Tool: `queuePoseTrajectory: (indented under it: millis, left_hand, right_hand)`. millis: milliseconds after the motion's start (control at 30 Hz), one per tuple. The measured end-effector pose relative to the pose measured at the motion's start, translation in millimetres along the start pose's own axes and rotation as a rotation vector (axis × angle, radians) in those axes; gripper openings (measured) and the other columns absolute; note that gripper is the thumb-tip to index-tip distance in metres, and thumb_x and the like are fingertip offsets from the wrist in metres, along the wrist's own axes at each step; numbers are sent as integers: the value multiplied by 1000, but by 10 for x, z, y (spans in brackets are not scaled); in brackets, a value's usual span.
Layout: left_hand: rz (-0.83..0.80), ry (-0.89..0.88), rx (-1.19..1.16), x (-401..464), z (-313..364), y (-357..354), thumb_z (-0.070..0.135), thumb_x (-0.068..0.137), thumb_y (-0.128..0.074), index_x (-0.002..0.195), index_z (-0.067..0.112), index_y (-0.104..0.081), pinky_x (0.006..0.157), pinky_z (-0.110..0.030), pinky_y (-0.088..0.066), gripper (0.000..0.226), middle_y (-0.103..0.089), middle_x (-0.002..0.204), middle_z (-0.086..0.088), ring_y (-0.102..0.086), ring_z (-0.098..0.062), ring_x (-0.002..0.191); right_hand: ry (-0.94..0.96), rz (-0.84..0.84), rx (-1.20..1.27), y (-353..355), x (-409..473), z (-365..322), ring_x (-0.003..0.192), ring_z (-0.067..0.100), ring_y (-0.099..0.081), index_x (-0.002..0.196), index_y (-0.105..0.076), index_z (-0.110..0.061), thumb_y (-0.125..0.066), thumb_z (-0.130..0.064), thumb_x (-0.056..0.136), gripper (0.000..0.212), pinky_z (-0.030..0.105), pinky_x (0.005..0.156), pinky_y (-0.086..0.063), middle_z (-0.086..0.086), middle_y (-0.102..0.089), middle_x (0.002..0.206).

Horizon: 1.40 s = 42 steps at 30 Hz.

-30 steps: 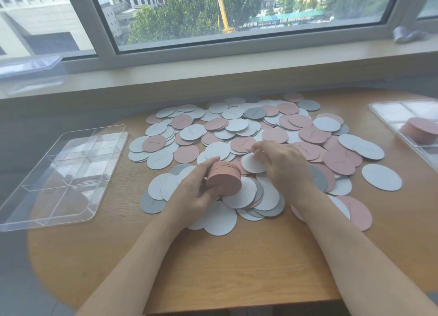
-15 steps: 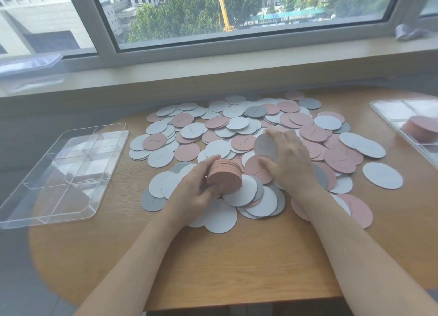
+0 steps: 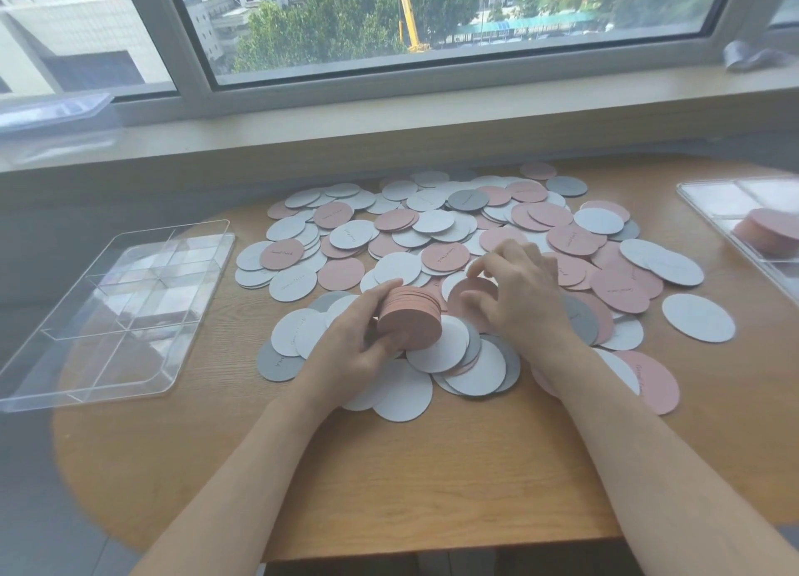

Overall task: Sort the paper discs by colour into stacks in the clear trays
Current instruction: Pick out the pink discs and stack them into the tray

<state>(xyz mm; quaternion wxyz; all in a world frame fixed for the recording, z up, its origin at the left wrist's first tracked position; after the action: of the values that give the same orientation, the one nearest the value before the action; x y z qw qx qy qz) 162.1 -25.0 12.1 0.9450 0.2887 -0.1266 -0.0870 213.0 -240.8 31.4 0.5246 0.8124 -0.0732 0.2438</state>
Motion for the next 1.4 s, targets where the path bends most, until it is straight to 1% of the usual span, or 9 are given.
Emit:
queuePoseTrajectory:
  millis: [200, 367, 533, 700, 867, 1067, 1167, 1267, 1400]
  left_hand:
    - [-5, 12, -6, 5, -40, -9, 26, 88, -63, 146, 32, -43, 99, -30, -49, 61, -60, 131, 15, -58, -5, 119]
    - [-6, 8, 2, 9, -65, -7, 27, 88, -63, 145, 32, -43, 98, -33, -50, 61, -61, 129, 11, -59, -8, 119]
    - [1, -1, 20, 12, -60, 2, 28, 87, -64, 147, 32, -43, 97, -21, -46, 63, -60, 132, 12, -56, -5, 121]
    - [2, 1, 2, 11, -61, 1, 29, 87, -64, 153, 31, -37, 102, -33, -48, 72, -56, 137, 17, -58, -7, 122]
    - [11, -16, 31, -2, -27, 8, 28, 87, -65, 153, 31, -36, 96, -17, -46, 72, -53, 132, 29, -58, -5, 114]
    - [13, -13, 16, 6, -38, 11, 31, 86, -67, 146, 27, -45, 96, -23, -49, 64, -61, 131, 10, -57, -9, 120]
    - [14, -14, 26, 5, -28, 14, 31, 86, -67, 145, 26, -46, 92, -13, -44, 63, -62, 129, 8, -57, -8, 118]
    - [15, -14, 23, 10, -30, 17, 31, 86, -68, 145, 28, -46, 94, -15, -45, 63, -62, 130, 9, -57, -7, 120]
    - [16, -15, 18, 4, -29, 22, 32, 86, -67, 144, 29, -46, 96, -22, -47, 62, -61, 130, 12, -56, -9, 120]
  right_hand:
    - [-80, 187, 154, 160, -21, 49, 76, 18, -55, 94, -61, -21, -79, -25, 79, 24, 27, 83, -26, -6, -63, 81]
    - [-63, 264, 288, 223, -49, -19, 81, 14, -52, 85, -57, -20, -78, -25, 82, 22, 28, 83, -30, -9, -59, 84]
    - [-101, 110, 632, 159, -91, -175, 78, 1, -58, 90, -62, -19, -77, -18, 84, 16, 10, 72, -38, -13, -66, 80]
    - [-65, -142, 796, -52, -107, -291, 88, 8, -68, 103, -68, -31, -63, -17, 94, 18, 27, 81, -50, -10, -73, 89]
    - [61, -327, 657, -214, -127, -356, 108, 7, -56, 123, -68, -31, -49, -35, 97, 32, 24, 97, -39, -7, -71, 109]
    - [-25, -59, 213, -19, -21, -83, 107, 21, -51, 114, -68, -27, -51, -39, 86, 35, 36, 91, -28, -5, -58, 107]
    - [-94, -167, 7, -41, -7, 73, 113, 22, -42, 119, -63, -25, -61, -42, 84, 39, 37, 94, -26, -2, -50, 111]
    - [-69, -199, -29, -63, -15, 76, 110, 20, -39, 114, -64, -26, -71, -40, 81, 36, 36, 95, -25, -3, -49, 110]
    - [-65, -76, 108, -18, -2, 29, 99, 21, -48, 99, -63, -23, -76, -27, 78, 24, 32, 84, -24, -7, -56, 98]
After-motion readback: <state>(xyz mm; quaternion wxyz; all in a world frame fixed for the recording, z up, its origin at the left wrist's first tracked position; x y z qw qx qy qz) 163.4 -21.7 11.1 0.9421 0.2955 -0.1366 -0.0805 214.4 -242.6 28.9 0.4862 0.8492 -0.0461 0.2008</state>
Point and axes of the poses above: each hand's wrist, its own x-axis towards the middle knuckle, its own y-axis out of the back of the hand, z = x × y, the point moved 6 cm from there along x, towards the middle knuckle
